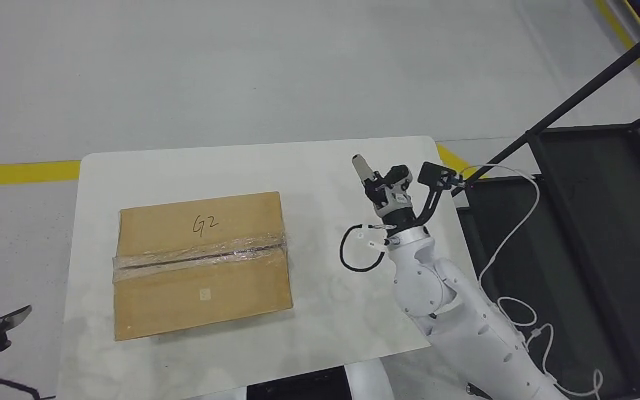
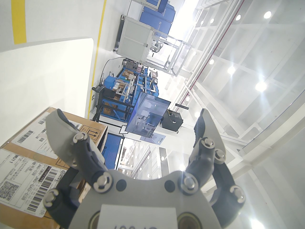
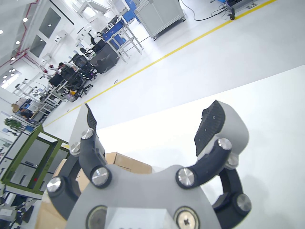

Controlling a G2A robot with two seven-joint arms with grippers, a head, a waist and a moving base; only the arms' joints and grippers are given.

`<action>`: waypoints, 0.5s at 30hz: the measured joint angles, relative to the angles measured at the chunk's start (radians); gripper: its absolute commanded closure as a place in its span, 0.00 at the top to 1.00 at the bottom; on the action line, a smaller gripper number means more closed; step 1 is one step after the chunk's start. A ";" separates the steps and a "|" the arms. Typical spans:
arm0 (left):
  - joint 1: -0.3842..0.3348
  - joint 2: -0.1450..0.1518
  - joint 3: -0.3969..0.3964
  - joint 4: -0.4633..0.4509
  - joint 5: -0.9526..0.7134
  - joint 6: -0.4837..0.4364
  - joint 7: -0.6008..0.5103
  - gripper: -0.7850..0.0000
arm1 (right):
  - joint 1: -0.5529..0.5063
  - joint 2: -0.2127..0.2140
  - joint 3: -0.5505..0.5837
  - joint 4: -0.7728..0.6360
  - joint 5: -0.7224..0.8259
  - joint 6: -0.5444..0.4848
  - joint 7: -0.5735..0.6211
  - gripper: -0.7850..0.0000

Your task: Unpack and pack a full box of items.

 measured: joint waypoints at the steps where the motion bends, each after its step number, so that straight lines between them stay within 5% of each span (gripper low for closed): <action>1: 0.000 0.000 0.000 0.000 0.000 0.000 0.000 1.00 | -0.006 0.000 0.007 -0.005 -0.018 0.018 0.009 1.00; 15: 0.000 0.000 0.000 0.000 0.000 0.000 0.000 1.00 | 0.012 -0.004 -0.013 -0.053 -0.353 0.190 0.226 1.00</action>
